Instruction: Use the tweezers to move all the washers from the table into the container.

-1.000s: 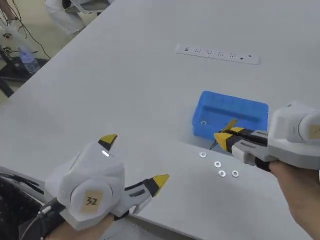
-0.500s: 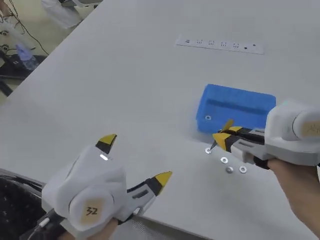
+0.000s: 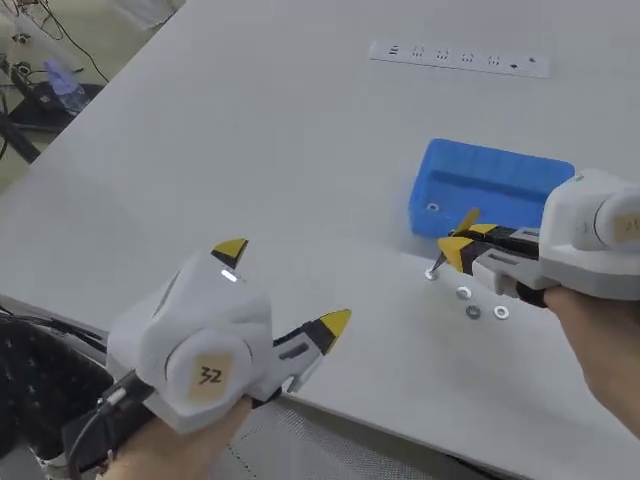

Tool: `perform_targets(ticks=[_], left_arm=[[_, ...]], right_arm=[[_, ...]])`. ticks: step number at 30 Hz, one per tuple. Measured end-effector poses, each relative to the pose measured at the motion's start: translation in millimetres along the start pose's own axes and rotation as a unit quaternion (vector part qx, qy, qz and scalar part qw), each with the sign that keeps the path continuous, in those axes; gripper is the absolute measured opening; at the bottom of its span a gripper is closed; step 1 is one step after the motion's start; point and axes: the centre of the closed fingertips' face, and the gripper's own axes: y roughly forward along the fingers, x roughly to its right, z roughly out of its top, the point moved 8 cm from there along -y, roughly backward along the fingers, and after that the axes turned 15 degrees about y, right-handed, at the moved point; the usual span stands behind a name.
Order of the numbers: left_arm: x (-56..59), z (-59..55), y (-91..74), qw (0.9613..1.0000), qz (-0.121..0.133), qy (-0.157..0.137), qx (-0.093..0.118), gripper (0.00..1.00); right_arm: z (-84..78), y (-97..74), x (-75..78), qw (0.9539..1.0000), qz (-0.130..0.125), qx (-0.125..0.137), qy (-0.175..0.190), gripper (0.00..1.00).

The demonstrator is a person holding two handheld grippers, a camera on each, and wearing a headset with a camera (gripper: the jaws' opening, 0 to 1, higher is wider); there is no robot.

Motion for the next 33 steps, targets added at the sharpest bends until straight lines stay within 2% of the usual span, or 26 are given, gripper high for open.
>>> perform_targets(ticks=[7,10,17,22,27,29,33], left_arm=[[0.1,-0.6,0.3,1.0,-0.001,0.002,-0.003,0.71],[-0.1,-0.9,0.3,1.0,0.0,0.003,-0.006,0.71],[-0.8,-2.2,0.9,0.9999,0.003,0.005,-0.009,0.71],[-0.2,-1.4,0.6,1.0,0.001,0.006,-0.008,0.72],[6.7,-2.5,4.3,0.9995,-0.018,0.021,-0.016,0.77],[7.2,-1.0,3.4,0.9995,-0.023,0.018,-0.009,0.78],[4.4,1.1,1.8,0.9998,-0.017,0.007,0.004,0.78]], right_arm=[[-2.4,-1.4,-5.6,0.9999,-0.004,0.001,-0.016,0.04],[-1.5,-0.5,-7.7,0.9992,-0.01,-0.004,-0.038,0.04],[4.1,-0.7,-8.2,0.9995,-0.008,-0.018,-0.025,0.03],[17.1,-12.8,-14.3,0.9997,-0.002,-0.006,-0.022,0.03],[32.6,-22.6,-12.3,0.9997,0.002,0.005,-0.023,0.03],[38.0,-24.2,-8.6,0.9997,0.01,0.009,-0.021,0.03],[47.1,-24.6,-1.1,0.9997,0.015,0.018,-0.008,0.03]])
